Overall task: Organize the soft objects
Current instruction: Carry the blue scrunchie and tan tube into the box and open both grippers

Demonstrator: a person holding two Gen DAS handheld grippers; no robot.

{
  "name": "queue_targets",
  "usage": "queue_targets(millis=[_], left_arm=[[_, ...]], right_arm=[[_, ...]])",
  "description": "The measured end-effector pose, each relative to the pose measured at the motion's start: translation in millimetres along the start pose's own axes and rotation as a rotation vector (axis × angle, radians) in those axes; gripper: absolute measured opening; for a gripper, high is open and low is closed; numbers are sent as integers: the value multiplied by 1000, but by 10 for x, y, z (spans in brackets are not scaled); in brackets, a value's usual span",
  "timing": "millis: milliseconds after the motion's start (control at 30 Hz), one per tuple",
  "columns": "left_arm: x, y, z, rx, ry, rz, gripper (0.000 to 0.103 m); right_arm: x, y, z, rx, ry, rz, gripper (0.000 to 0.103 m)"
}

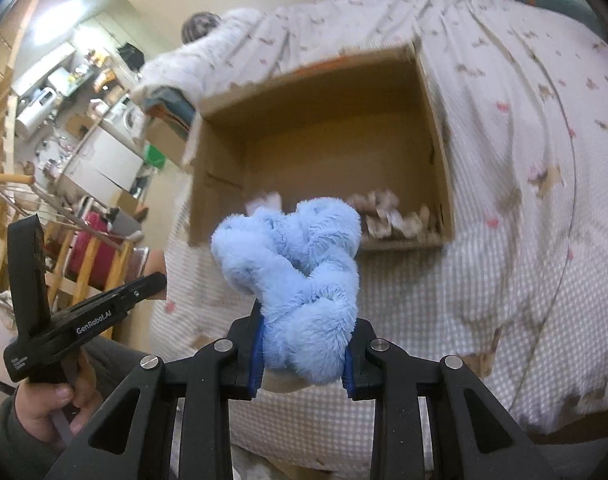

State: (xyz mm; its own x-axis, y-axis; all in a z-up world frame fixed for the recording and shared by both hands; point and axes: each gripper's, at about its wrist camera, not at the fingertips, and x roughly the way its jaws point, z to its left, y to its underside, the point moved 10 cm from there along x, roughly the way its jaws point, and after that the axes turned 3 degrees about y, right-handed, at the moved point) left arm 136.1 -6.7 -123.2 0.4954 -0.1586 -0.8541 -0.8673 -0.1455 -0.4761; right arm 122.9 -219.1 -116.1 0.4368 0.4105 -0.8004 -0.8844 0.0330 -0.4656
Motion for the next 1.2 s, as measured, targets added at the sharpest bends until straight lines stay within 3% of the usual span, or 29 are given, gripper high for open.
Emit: queue_targets(millis=[267,633,967,1200], left_arm=[[-182,-579,-192,56,9,-92,7],[180,-1058,-342,113,-11,-108,7],[730,-1071,-345,142,-30,-57,7],[948,-939,-361,174,-43,-33,7]], right_arm=[[-218,-510,55,-18,-18,-111,32],[16,-1037,-44,-37,23,-155,32],[512,-1034,-219,-7,47,-84,32],[851,-825,-337,-23,101,39,32]])
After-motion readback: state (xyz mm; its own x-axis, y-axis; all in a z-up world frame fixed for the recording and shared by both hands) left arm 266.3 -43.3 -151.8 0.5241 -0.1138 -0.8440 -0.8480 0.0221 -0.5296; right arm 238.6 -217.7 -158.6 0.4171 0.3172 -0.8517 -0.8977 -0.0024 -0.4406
